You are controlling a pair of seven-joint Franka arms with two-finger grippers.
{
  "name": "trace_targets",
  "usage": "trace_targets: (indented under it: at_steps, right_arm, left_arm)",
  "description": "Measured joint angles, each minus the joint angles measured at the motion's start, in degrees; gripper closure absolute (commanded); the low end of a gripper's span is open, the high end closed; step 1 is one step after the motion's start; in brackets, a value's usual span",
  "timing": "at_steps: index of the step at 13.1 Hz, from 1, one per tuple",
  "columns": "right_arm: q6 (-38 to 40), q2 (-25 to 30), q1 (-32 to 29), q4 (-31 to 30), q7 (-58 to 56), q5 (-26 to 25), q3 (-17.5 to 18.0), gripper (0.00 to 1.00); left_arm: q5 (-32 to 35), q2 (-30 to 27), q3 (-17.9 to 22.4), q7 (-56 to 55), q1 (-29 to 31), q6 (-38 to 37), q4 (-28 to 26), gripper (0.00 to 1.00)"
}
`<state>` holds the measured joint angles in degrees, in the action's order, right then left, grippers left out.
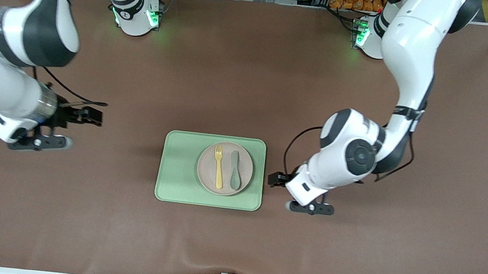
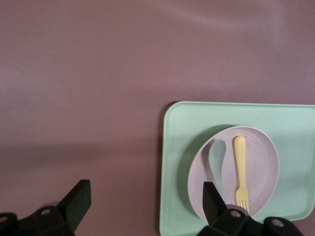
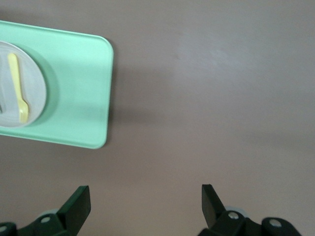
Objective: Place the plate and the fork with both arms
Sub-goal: 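Withdraw the left gripper while the right gripper reaches toward the plate, then lower the right gripper over the yellow fork on the plate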
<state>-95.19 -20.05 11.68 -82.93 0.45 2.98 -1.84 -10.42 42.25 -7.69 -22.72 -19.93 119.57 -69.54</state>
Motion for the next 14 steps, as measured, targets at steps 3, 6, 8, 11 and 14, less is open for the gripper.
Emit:
trace_targets:
  at_steps: [3, 6, 8, 11, 14]
  right_arm:
    - [-6.7, -4.0, 4.7, 0.7, 3.2, 0.4, 0.1, 0.04]
    - [-10.6, -8.1, 6.7, 3.2, 4.6, 0.7, 0.1, 0.11]
    - [-14.5, -11.0, 8.3, 4.3, 4.6, 1.4, 0.2, 0.2]
    - [-20.4, -15.3, 13.0, 5.2, 7.1, 1.9, 0.2, 0.24]
    - [-25.0, -18.6, 17.5, 5.4, 12.4, 1.9, 0.2, 0.33]
  left_arm:
    - [2.2, -4.8, 0.0, 0.0, 3.5, -6.6, -0.1, 0.0]
    - [5.4, -9.4, 0.1, 0.0, 6.0, -13.2, -0.2, 0.0]
    - [7.2, -12.4, 0.2, 0.0, 8.0, -17.7, -0.2, 0.0]
    - [12.8, -17.1, 0.2, 0.4, 10.2, -24.3, -0.3, 0.0]
    - [13.7, -21.1, 0.2, 1.7, 11.9, -27.4, -1.0, 0.0]
